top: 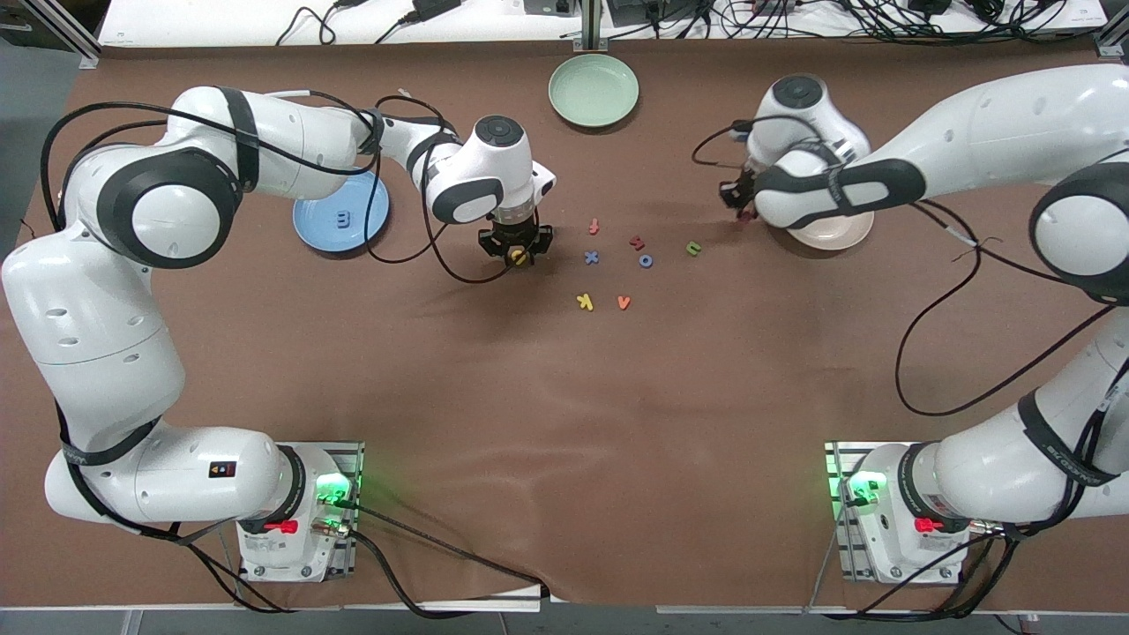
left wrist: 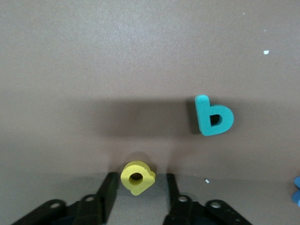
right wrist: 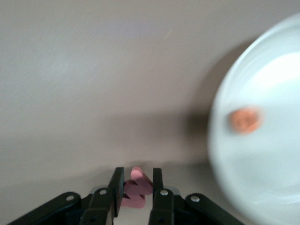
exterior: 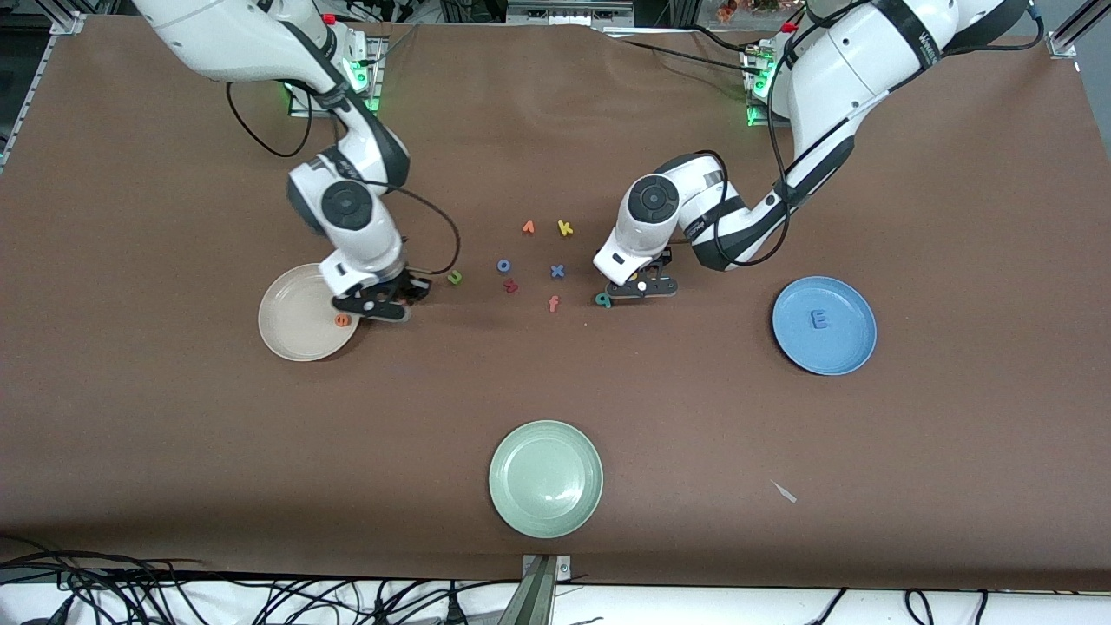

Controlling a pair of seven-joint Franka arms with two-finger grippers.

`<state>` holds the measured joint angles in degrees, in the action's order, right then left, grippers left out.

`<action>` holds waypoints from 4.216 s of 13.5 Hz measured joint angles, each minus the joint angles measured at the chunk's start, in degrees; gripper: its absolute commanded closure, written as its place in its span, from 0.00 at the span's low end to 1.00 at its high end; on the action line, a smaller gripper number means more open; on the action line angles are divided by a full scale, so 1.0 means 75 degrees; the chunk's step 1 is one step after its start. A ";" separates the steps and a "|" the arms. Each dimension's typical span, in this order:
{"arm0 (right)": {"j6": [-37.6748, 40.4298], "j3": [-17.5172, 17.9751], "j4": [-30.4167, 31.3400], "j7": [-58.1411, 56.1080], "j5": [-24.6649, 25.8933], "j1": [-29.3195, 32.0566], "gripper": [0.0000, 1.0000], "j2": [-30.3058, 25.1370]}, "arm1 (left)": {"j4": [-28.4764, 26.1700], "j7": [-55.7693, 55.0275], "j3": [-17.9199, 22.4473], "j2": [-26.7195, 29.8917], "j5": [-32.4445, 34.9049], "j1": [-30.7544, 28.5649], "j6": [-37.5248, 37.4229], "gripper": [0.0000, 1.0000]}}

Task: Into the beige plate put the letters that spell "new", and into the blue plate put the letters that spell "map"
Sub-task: 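Drop the pink letter on the cream plate while the left drops yellow, then grasp the green letter with the right gripper while the left grasps teal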

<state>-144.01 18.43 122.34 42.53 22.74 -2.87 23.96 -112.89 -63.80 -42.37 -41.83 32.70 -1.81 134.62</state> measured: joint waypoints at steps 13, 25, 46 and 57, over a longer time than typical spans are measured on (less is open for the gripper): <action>-0.0938 -0.0555 0.1427 -0.2262 -0.0002 0.0615 0.36 -0.0951 | 0.0819 0.0742 0.0078 0.0036 0.0000 -0.0200 -0.1786 0.87; -0.0512 0.0733 0.0469 0.2195 -0.0166 -0.0702 0.31 -0.0283 | 0.1087 0.6500 0.0194 0.0708 -0.0200 -0.3420 -0.3399 0.00; -0.1199 0.0612 0.0419 0.3766 0.1345 -0.0936 0.89 0.0633 | 0.1644 -0.0592 0.0913 0.0094 -0.1772 0.0975 -0.0475 0.00; 0.0716 -0.0091 0.0161 -0.2116 -0.0709 0.0332 0.90 -0.1042 | 0.2186 -0.1343 0.2023 -0.0444 -0.1761 0.2322 -0.0241 0.55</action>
<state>-138.64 17.74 123.55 26.66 17.43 -0.38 16.14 -96.49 -73.87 -27.20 -45.16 19.50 15.60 132.81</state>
